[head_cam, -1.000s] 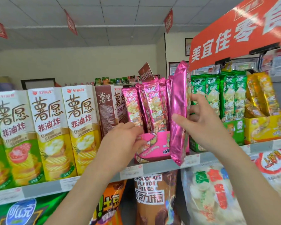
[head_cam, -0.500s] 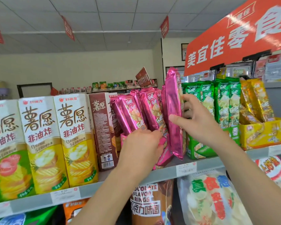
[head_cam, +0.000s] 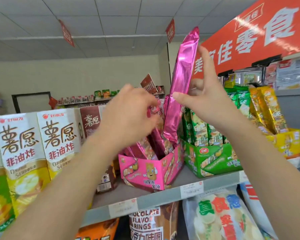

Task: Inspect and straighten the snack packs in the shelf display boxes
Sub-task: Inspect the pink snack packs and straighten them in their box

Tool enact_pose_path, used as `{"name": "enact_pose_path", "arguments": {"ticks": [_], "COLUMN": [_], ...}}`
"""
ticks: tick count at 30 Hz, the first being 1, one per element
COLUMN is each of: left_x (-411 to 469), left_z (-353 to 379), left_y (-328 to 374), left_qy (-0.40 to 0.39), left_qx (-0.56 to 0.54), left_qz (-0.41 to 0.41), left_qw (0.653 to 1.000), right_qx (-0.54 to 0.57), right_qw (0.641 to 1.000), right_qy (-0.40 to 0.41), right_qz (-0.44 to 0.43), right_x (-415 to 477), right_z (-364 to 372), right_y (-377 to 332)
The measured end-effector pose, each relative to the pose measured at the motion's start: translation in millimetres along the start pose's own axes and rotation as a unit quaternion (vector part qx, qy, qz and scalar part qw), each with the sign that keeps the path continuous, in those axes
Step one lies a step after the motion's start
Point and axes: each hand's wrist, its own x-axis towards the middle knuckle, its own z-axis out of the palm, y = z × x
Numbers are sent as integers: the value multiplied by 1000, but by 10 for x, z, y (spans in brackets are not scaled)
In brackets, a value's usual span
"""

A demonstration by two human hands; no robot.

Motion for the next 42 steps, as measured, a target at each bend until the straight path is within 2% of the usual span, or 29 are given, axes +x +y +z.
{"name": "enact_pose_path", "arguments": {"ticks": [2,4,6,14,19,21,26,28,30,34,38,42], "left_x": [354,609,756,899,849,836,901,907,877,823,870,942], "left_z": [-4,51,158,373,329,295,168,181,219,344,375,345], "left_y": [-181,-266,-323,-362,-377,-399,-476,-477,-430,-363,-324,-368], "left_qy": [-154,-285,-321,-227,-302,-303,-219,-202,-218,-204,-188,-241], "left_qx": [-20,-50,-53,-78,-114,-127,-122,-117,-118,-116,-128,-169], "left_qz": [-21,-10,11,38,33,23,19,21,26,49,90,42], "left_qw": [988,957,945,970,946,944,968,972,969,971,970,955], "right_qx": [-24,-60,-83,-129,-106,-95,-127,-98,-45,11,-85,-171], "right_qw": [1000,998,996,991,994,994,991,995,999,1000,994,982], "right_qy": [-3,2,0,-29,33,47,36,22,17,18,-39,-79], "right_qz": [-11,-19,-22,-3,9,3,3,19,22,-22,-51,-7], "right_x": [0,-9,-16,-20,-3,3,-30,-58,-68,15,63,22], "right_z": [18,47,85,193,181,171,180,181,163,151,273,337], "right_y": [-8,-24,-32,4,42,54,43,42,22,-65,-49,60]}}
